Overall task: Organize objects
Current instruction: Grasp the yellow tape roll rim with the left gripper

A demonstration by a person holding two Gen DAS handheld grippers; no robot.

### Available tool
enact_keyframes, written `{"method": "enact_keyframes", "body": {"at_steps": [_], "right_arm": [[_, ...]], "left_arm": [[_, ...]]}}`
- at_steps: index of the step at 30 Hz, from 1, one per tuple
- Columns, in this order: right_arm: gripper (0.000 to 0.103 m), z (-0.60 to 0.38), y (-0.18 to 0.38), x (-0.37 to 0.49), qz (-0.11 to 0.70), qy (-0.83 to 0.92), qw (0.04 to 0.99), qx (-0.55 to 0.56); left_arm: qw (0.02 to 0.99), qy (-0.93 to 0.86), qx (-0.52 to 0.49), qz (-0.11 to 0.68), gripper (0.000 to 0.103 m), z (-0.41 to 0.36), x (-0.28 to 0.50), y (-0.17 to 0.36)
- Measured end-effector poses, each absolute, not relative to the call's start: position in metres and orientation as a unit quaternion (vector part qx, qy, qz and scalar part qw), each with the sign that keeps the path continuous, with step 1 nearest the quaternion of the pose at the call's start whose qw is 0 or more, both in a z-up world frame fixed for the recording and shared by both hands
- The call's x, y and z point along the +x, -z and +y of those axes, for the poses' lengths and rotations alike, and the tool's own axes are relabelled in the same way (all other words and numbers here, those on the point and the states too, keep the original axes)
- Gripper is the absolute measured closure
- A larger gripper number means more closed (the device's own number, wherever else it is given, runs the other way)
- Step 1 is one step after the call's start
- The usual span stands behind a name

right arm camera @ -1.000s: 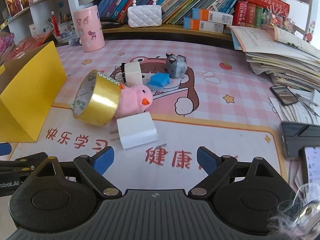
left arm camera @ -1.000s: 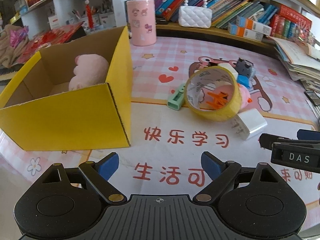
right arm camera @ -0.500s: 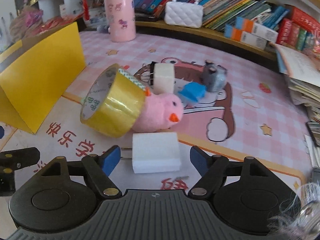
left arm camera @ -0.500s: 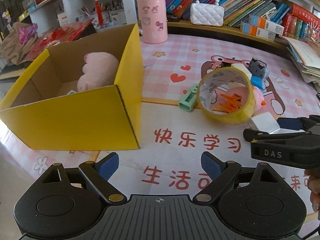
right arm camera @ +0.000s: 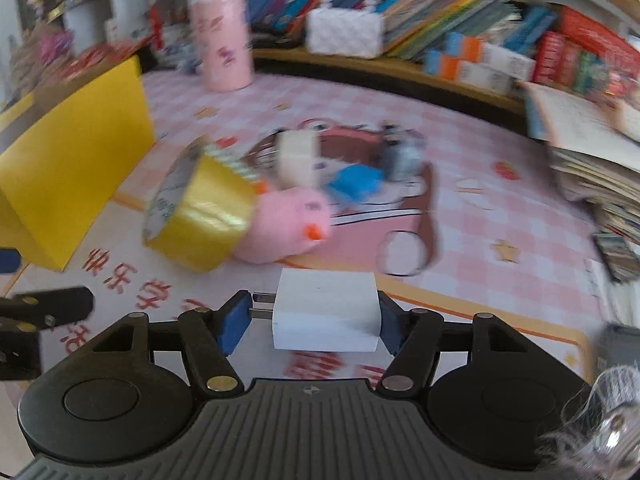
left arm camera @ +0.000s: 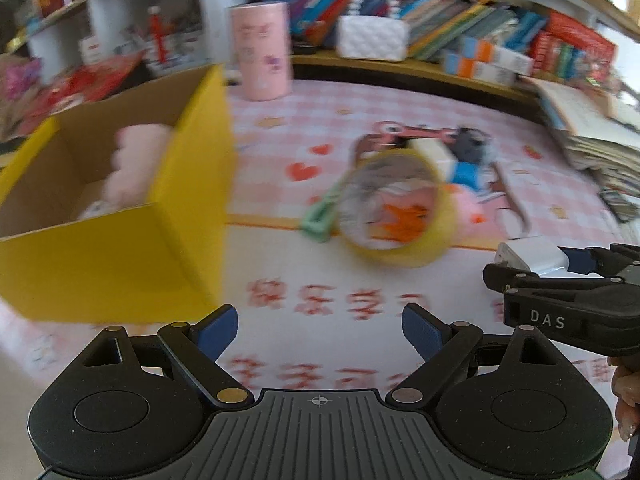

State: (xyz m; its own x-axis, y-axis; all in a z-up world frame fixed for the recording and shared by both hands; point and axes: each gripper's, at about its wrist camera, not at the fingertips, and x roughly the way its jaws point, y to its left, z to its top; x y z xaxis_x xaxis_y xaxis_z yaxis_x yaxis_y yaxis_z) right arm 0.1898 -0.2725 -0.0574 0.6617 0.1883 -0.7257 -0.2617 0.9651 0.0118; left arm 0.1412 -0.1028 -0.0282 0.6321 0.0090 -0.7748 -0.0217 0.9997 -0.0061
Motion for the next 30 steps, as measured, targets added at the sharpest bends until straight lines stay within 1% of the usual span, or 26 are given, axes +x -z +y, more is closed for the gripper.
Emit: {"method": "enact_keyframes", "body": {"at_steps": [3, 6, 12, 14, 18, 27, 30], "right_arm": [[0.041, -0.295, 0.048, 0.182, 0.385, -0.096, 0.918, -0.029], [0.040, -0.312, 0.042, 0.172, 0.379, -0.084, 0.921, -0.020], [0.040, -0.322, 0.035, 0.150, 0.362, -0.088, 0.926, -0.061], [0.041, -0.323, 0.034, 0.145, 0.359, -0.092, 0.926, -0.074], [0.041, -0.330, 0.036, 0.140, 0.361, -0.092, 0.924, -0.081], [0.041, -0.334, 0.040, 0.136, 0.374, -0.083, 0.920, -0.080], [0.041, -0.333, 0.040, 0.134, 0.375, -0.083, 0.920, -0.081]], "left_arm": [[0.906, 0.025, -0.036, 0.422, 0.012, -0.114, 0.151, 0.028], [0.897, 0.048, -0.107, 0.426, 0.012, -0.114, 0.168, 0.032], [0.881, 0.043, -0.218, 0.417, 0.012, -0.106, 0.199, 0.043], [0.881, 0.026, -0.233, 0.412, 0.012, -0.102, 0.207, 0.047], [0.863, 0.015, -0.271, 0.427, 0.013, -0.094, 0.224, 0.058], [0.850, 0.010, -0.310, 0.427, 0.014, -0.087, 0.243, 0.070], [0.858, 0.010, -0.288, 0.425, 0.016, -0.089, 0.241, 0.064]]}}
